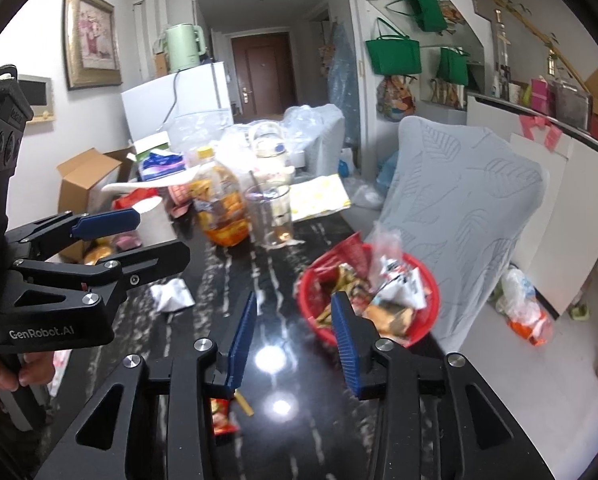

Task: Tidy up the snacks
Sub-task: 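Withdraw both open tools from the basket toward the yellow snack bag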

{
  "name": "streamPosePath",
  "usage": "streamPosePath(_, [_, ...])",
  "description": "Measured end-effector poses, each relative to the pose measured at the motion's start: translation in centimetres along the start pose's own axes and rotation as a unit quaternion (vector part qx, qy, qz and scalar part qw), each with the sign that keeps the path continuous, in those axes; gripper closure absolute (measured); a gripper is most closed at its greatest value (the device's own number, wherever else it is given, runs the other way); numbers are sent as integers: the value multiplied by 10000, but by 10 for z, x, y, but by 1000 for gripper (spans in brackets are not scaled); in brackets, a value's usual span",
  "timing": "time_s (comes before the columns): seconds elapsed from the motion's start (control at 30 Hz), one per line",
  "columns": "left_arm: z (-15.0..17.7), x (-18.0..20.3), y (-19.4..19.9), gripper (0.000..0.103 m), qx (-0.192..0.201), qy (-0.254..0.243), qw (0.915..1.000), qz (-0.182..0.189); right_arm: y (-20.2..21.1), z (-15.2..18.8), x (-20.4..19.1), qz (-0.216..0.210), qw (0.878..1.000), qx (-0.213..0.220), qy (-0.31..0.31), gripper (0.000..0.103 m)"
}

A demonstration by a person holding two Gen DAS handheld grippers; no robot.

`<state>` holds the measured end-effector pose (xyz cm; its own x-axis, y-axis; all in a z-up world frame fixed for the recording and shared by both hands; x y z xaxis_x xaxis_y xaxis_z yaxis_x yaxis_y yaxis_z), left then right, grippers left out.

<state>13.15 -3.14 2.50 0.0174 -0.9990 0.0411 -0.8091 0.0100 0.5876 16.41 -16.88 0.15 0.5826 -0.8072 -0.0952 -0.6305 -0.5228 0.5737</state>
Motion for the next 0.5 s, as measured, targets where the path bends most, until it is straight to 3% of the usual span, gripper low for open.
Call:
streamPosePath(0.07, [6, -1, 7, 23, -5, 33, 10000, -17, 6, 6, -8, -6, 10000, -9, 7, 51])
streamPosePath(0.17, [17, -3, 18, 23, 10, 63, 10000, -16, 15, 13, -16, -16, 10000, 21, -5, 47])
streamPosePath(0.27, [28, -5, 24, 23, -68, 93, 9999, -19, 23, 20, -24, 19, 10000, 14, 17, 33])
streamPosePath(0.5, [55, -17, 30, 23, -297, 289, 9991, 10, 31, 39, -41, 25, 10000, -52, 32, 29])
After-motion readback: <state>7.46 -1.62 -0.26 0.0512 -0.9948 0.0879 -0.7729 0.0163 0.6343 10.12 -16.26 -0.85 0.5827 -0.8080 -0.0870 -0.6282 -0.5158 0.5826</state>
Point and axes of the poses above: each gripper's, at about its wrist camera, not at the fingertips, and y roughly against the way its jaws point, x to its right, z to its underside, the point moved 6 cm from there along -y, roughly the way its jaws point, and after that the axes turned 3 degrees about z, right-handed, at the moved point
